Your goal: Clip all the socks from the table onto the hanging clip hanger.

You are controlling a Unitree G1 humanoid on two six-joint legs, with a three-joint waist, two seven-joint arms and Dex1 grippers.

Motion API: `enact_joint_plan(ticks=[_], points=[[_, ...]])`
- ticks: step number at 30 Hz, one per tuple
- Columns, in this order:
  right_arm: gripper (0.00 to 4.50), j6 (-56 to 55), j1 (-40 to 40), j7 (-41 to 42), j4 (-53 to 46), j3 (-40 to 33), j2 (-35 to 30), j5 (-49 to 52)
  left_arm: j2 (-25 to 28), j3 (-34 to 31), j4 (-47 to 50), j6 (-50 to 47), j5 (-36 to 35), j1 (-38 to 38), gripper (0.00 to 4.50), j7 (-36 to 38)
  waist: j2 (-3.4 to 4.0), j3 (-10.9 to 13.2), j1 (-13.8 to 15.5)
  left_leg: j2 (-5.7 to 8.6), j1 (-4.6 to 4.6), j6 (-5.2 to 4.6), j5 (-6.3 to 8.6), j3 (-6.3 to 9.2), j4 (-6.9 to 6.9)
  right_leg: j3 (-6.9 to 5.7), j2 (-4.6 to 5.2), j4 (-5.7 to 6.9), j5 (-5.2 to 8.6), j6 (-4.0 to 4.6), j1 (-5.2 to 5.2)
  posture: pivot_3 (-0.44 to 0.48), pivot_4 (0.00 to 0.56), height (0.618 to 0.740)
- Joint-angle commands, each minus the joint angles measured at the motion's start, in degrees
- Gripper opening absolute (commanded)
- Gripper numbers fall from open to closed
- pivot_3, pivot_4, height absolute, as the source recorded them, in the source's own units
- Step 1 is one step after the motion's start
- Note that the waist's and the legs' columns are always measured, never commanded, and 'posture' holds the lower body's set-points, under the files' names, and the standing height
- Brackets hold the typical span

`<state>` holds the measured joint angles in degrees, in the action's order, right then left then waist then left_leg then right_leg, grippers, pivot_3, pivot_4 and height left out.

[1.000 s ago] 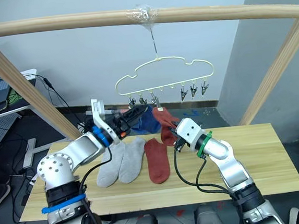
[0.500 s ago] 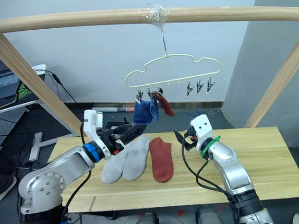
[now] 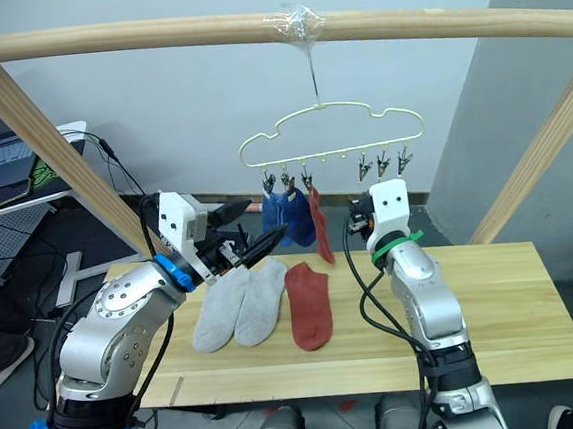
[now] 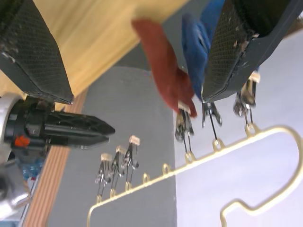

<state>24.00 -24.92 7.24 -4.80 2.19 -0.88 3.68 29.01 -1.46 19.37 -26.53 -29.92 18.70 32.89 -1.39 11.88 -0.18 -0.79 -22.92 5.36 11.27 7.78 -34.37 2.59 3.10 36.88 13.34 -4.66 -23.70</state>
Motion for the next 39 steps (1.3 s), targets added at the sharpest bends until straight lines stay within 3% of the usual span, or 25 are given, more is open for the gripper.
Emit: enact_joint_plan(ticks=[1,18,39], points=[[1.63,-2.5,-2.9,-1.3,1.1,-1.3,0.3,0.2,-0.5,-0.2,1.5,1.0,0.7,0.2,4.50,0.5,0.00,0.0,0.0,0.00,-0.01,0.00,0.00,0.00,0.04,0.00,0.00,0.01,0.01,0.01,-0.04,0.124,0.183,0.740],[1.63,-8.5,-14.2,-3.2,16.0,-4.6,0.7,1.2,-1.2,-1.5,4.5,-1.9,-0.3,1.4,4.50,-0.4,0.08,0.1,-0.1,-0.01,0.01,-0.01,-0.01,0.02,0.14,-0.03,-0.01,0.05,0.04,0.08,-0.08,0.147,0.185,0.740],[1.63,-9.3,-16.8,-2.0,17.4,-3.7,1.5,1.7,-2.5,-2.5,4.5,-3.0,-0.9,4.9,4.50,-0.6,0.10,0.1,0.0,-0.01,0.01,-0.01,-0.01,0.04,0.25,-0.05,-0.02,0.05,0.03,0.06,-0.12,0.156,0.180,0.740]])
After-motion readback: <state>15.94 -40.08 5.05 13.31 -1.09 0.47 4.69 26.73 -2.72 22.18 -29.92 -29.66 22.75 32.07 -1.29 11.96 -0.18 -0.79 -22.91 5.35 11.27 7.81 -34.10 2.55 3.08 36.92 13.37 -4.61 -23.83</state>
